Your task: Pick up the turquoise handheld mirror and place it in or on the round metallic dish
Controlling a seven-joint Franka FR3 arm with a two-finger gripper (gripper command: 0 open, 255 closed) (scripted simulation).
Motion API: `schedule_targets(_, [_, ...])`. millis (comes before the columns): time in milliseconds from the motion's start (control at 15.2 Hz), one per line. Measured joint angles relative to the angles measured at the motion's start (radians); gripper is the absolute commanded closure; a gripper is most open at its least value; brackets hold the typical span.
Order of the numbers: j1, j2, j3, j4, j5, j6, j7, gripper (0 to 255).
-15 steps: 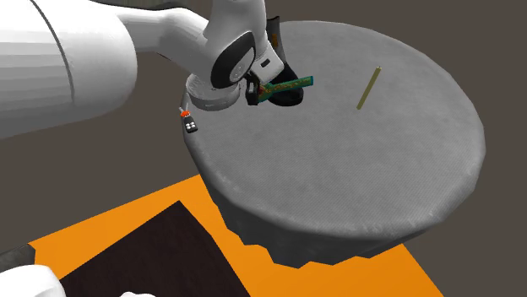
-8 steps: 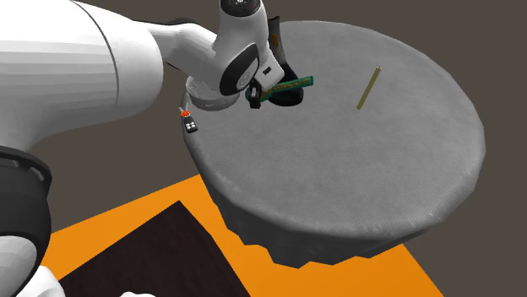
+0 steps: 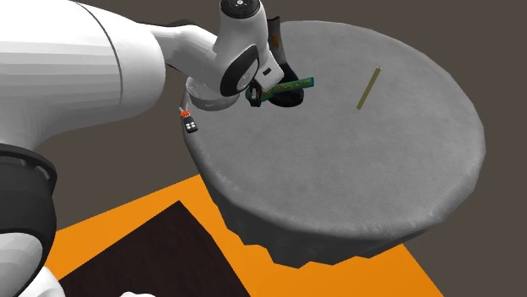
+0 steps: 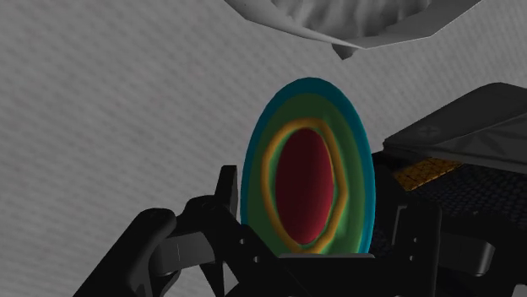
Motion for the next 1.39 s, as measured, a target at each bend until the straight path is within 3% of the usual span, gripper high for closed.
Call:
schedule_targets(660, [0.000,-0.001,0.000,0.004,0.000,-0.005,0.001,255])
schedule_targets(1386, [-0.007,-0.054,0.003,0.084,0.011,-0.136,0.006,255])
